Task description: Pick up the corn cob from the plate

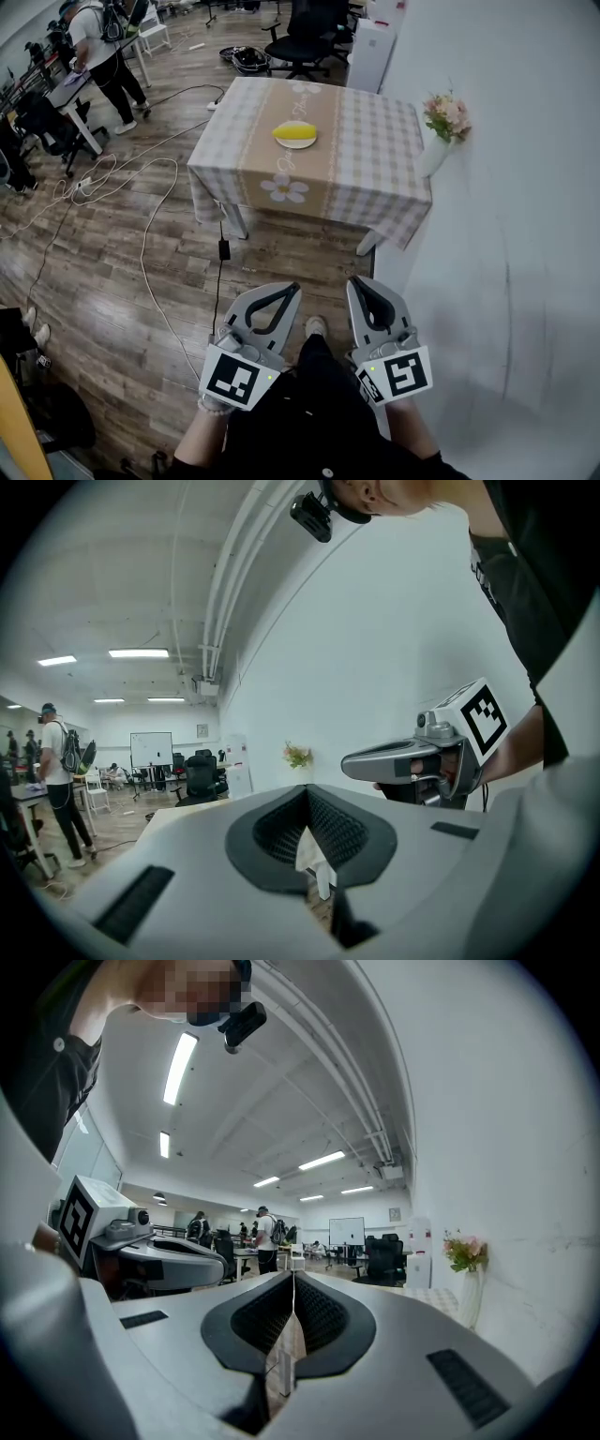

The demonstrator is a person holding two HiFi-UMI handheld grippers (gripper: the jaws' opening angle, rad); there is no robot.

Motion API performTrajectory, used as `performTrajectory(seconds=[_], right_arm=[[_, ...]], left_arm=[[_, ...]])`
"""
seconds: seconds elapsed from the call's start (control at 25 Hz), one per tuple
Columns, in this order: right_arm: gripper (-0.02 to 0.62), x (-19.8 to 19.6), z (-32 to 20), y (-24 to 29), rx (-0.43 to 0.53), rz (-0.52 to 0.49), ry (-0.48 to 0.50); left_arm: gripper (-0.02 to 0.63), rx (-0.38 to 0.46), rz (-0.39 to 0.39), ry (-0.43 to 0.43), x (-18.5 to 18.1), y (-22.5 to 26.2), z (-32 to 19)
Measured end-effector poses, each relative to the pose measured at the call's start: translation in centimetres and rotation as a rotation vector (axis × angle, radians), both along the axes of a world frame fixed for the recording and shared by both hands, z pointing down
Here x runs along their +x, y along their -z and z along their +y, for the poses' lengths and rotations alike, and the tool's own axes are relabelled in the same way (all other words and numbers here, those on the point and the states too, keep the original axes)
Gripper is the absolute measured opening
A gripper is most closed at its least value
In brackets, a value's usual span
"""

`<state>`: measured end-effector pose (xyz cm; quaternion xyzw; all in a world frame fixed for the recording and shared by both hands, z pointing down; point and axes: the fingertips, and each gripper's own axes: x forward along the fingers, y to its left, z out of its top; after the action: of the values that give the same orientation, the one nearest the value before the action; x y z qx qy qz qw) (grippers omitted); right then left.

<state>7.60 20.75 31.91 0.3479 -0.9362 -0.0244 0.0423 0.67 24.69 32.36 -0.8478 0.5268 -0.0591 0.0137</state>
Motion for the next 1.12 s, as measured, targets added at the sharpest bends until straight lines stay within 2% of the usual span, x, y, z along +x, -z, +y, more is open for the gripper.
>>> performTrajectory(seconds=[0.4,1.12], right_arm=[[0.041,-1.2,-6.9,0.6,-0.01,0.0,0.079],[0.041,-3.7,-18.5,1.7,0.011,-0.023,0.265]], left_arm=[[0.012,-0.001,-0.009,0.068,-0.6,0.9,-6.4],[0.012,0.004,0.004,0.282,-2.9,1.7,-16.3]])
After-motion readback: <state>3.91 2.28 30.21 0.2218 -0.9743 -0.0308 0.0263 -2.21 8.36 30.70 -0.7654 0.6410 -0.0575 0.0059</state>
